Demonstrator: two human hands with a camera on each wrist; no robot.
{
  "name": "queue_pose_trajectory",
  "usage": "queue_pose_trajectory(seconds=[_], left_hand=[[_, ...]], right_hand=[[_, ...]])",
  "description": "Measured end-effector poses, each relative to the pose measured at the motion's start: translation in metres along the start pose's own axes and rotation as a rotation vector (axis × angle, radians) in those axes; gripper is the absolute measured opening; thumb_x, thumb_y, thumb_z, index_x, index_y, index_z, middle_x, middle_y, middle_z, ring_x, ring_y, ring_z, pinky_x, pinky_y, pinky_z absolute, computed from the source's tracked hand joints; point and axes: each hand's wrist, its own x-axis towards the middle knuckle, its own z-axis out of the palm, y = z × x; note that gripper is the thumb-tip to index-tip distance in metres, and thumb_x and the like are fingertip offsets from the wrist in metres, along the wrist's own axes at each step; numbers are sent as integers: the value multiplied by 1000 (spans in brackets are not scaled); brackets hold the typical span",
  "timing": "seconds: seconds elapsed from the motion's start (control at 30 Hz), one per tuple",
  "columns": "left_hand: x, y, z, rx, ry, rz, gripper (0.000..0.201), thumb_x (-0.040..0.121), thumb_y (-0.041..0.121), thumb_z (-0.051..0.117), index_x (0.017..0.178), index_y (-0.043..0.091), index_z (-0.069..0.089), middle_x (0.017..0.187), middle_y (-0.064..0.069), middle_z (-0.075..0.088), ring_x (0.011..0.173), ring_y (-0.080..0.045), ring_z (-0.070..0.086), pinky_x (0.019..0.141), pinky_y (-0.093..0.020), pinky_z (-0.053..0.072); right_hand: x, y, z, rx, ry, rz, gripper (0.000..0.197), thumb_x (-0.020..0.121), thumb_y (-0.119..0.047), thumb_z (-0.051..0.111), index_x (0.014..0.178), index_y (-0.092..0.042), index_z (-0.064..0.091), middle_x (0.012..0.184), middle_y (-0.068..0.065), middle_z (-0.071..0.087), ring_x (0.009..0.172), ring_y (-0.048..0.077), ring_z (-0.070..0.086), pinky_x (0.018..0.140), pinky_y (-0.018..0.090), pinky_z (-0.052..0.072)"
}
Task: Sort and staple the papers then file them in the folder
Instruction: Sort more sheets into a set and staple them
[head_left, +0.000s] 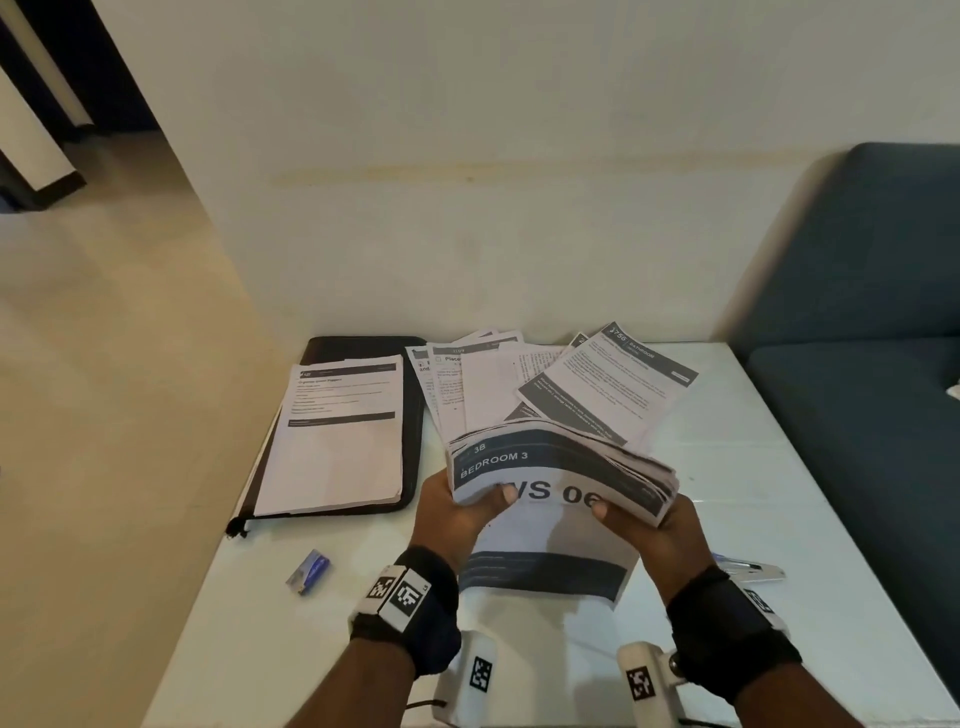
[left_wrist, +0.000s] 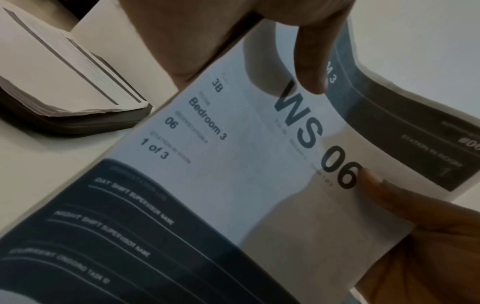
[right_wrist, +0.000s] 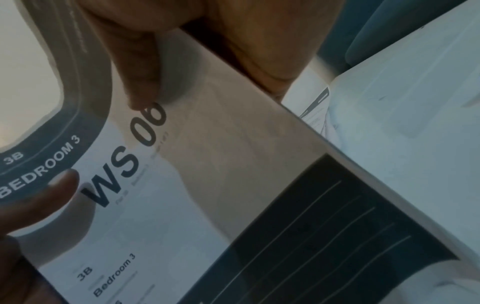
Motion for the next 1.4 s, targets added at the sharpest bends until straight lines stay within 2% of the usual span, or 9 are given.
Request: queue_pose_trajectory(seconds=[0.07,0.17,0.3,0.47,0.67,0.8,1.1,1.27,1.4], left_hand=[[1,4,2,-34,19,15,29,83,5,74,107,18,64,95,1,77,88,-19,74,66,-28,59],[6,9,0,-40,32,62,33,81,7,75,110,17,65,99,0,76,90,-19,73,70,-32,61],[8,6,-4,39,10,111,42,72,22,78,112,15,65,102,-1,75,94,-17,72,73,-27,59],[6,-6,-4,33,23,51,28,81,4,74,101,23,66,93,4,76,91,-17,72,72,-27,59],[9,1,-4,-10,2,57,29,81,7,74,105,19,66,99,-2,76,93,-20,73,76,-35,60],[5,-13,-3,55,-5,-22,29,80,6,76,102,22,64,96,2,75,95,-20,71,69,-24,58],[9,-13,0,11,7,-41,20,86,6,69,103,15,65,94,-1,76,90,-20,73,72,-33,59],[4,-39,1,138,-4,-150,17,90,16,68,105,22,62,102,-3,72,100,-23,67,78,-29,57],[6,-37,3,149,10,-166,9,95,21,61,104,23,61,103,-3,69,97,-20,66,69,-20,55]], right_hand=[[1,-6,2,42,24,-40,24,77,0,76,86,-22,76,88,1,77,85,20,73,67,25,59],[3,-17,2,55,7,-101,30,78,9,72,96,-15,73,95,3,77,88,18,72,71,28,59],[7,-17,0,32,-61,-117,34,78,7,72,107,-11,71,101,3,76,95,16,71,77,25,57],[9,-7,0,-4,-60,-63,31,79,-1,74,103,-21,72,100,1,76,96,20,71,82,38,58],[11,-16,1,51,-26,-110,26,80,0,72,95,-21,75,96,3,77,91,18,72,77,32,60],[9,8,-3,35,-33,-26,29,71,-18,87,97,-21,75,101,5,76,96,23,71,82,40,58],[10,19,-4,-3,38,30,27,80,1,74,97,-20,72,96,2,77,91,17,72,77,33,59],[2,49,-9,-116,34,228,40,65,-40,86,97,-26,66,99,3,72,98,25,66,82,40,57],[1,49,-6,-218,42,264,18,85,-18,74,94,-27,61,95,2,67,94,22,62,74,27,53]])
